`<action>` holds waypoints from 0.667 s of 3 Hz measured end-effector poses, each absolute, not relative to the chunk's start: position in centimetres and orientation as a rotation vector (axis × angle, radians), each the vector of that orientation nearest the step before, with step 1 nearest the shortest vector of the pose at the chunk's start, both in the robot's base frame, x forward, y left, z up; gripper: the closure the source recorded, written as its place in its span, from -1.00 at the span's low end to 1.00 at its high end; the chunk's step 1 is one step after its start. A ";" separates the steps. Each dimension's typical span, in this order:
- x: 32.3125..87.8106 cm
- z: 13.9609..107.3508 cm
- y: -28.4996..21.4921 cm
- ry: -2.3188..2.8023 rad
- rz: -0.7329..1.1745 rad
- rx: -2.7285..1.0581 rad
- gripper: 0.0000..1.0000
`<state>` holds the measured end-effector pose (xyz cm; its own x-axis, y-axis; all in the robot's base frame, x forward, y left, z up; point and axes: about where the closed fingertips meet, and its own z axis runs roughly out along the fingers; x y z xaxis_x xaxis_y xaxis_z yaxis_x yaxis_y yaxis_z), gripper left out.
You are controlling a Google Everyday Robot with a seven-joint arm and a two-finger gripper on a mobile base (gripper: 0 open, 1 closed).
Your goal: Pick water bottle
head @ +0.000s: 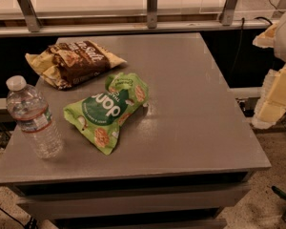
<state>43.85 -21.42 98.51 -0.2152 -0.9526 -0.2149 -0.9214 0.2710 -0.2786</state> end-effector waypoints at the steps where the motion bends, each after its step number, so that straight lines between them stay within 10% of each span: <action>1: 43.9 98.6 -21.2 2.200 -0.128 -1.709 -1.00; 2: 45.9 98.1 -17.2 2.094 -0.063 -1.755 -1.00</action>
Offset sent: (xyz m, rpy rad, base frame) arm 0.0501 0.1047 -0.0170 0.1505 -0.0441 0.2169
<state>45.85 -17.17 98.06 -0.1270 -0.9528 -0.2757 -0.9345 0.2081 -0.2889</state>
